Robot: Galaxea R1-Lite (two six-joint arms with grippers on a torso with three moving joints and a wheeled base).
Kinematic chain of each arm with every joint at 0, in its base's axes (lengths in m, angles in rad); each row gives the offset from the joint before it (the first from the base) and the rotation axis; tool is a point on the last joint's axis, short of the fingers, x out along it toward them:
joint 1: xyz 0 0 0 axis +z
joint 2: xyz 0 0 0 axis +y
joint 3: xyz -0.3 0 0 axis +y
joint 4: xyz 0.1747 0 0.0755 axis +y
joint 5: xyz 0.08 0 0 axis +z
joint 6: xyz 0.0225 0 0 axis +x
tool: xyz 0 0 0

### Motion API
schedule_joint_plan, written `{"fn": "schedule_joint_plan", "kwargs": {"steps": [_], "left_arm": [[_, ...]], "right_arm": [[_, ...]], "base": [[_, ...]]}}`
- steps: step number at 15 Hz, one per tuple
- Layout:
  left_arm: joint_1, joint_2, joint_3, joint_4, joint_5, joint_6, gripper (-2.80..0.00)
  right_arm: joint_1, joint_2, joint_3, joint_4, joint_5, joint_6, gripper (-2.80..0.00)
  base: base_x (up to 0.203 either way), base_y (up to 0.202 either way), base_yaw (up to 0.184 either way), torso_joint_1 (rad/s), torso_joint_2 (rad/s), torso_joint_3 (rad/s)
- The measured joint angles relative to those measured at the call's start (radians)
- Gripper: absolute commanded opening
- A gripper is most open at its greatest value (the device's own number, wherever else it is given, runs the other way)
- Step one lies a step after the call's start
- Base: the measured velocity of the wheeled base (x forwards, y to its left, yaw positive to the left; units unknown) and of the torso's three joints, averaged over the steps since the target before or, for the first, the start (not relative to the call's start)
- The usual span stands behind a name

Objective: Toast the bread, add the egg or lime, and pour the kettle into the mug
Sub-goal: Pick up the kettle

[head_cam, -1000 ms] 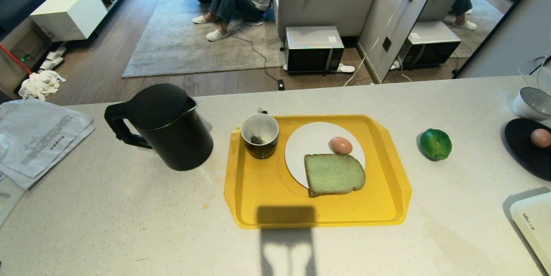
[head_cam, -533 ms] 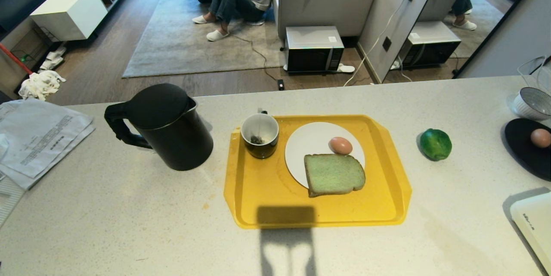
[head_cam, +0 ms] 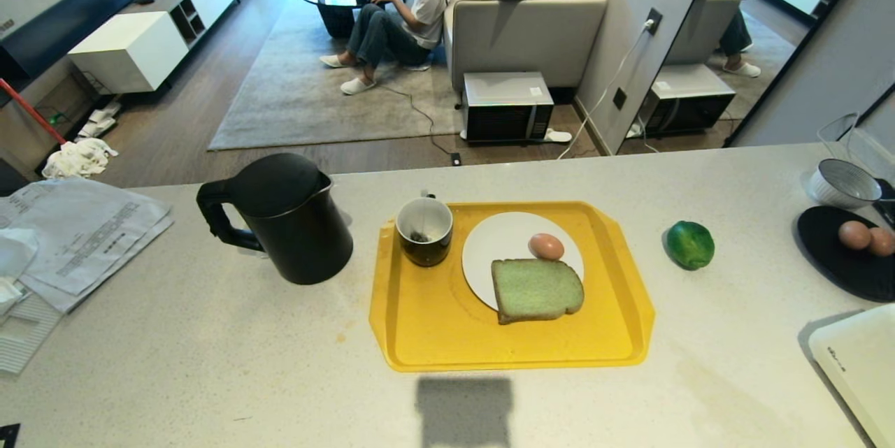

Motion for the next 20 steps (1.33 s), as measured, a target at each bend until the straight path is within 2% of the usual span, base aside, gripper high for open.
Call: {"fn": "schedule_joint_plan", "kwargs": {"steps": [13,16,18,20], "left_arm": [[0.000,0.000,-0.018,0.005,-0.001,-0.004,-2.80],[0.000,0.025,-0.184,0.050,0.000,-0.032,-2.80],[-0.005,0.100,-0.323,0.066,0.012,-0.043,-2.80],[-0.040,0.215,-0.436,0.060,0.033,-0.061,-2.80]], "right_arm": [[0.000,0.000,0.000,0.000,-0.003,0.007,-2.80],[0.000,0.000,0.000,-0.002,-0.004,0.012,-2.80],[0.000,0.000,0.000,-0.002,-0.004,0.013,-2.80],[0.000,0.000,0.000,-0.002,-0.004,0.013,-2.80]], "base": [[0.000,0.000,0.000,0.001,0.00,0.002],[0.000,0.000,0.000,0.000,0.00,0.000],[0.000,0.000,0.000,0.000,0.00,0.000],[0.000,0.000,0.000,0.000,0.00,0.000]]}}
